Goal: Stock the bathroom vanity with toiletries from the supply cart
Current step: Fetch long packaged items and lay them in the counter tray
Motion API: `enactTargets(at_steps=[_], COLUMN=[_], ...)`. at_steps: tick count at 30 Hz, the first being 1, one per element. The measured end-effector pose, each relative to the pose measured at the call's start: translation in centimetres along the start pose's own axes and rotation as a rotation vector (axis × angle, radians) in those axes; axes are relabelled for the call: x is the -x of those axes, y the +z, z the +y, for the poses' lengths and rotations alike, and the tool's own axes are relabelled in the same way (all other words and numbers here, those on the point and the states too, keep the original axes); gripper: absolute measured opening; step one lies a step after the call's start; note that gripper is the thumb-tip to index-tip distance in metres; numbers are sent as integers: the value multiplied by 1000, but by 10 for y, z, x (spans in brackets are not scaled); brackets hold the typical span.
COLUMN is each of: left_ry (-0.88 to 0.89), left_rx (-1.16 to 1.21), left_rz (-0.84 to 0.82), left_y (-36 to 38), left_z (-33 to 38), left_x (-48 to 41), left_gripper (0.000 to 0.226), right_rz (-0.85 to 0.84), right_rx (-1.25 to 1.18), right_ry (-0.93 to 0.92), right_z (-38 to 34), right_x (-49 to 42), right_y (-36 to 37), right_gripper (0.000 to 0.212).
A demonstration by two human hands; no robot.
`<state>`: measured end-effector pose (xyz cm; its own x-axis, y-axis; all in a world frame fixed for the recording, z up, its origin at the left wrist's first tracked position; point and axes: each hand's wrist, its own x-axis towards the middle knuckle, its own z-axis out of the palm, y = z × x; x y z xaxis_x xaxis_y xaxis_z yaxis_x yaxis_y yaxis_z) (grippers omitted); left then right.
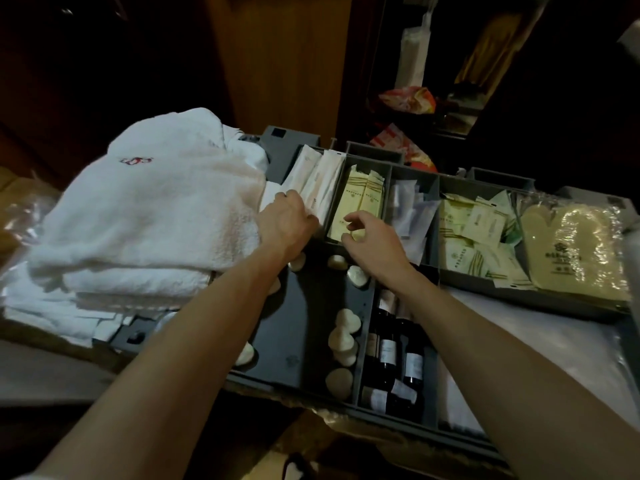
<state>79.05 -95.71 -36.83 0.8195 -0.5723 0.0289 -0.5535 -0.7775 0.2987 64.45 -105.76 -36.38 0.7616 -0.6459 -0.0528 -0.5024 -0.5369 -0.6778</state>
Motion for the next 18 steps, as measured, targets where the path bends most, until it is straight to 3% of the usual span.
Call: enactTargets(at_steps=[9,18], left_ry=[-65,-126], left_rx=[178,478], left_rz=[-171,-71], left_y=[-9,-13], left_z=[1,3], left_x=[-13,3], left_gripper=[36,24], right_rz=[1,-3], right_rx=[25,84], right_ry=[-20,-43], right_z=[-3,-7], right_x=[-9,-22], right_y=[-4,0], right_gripper=[39,37])
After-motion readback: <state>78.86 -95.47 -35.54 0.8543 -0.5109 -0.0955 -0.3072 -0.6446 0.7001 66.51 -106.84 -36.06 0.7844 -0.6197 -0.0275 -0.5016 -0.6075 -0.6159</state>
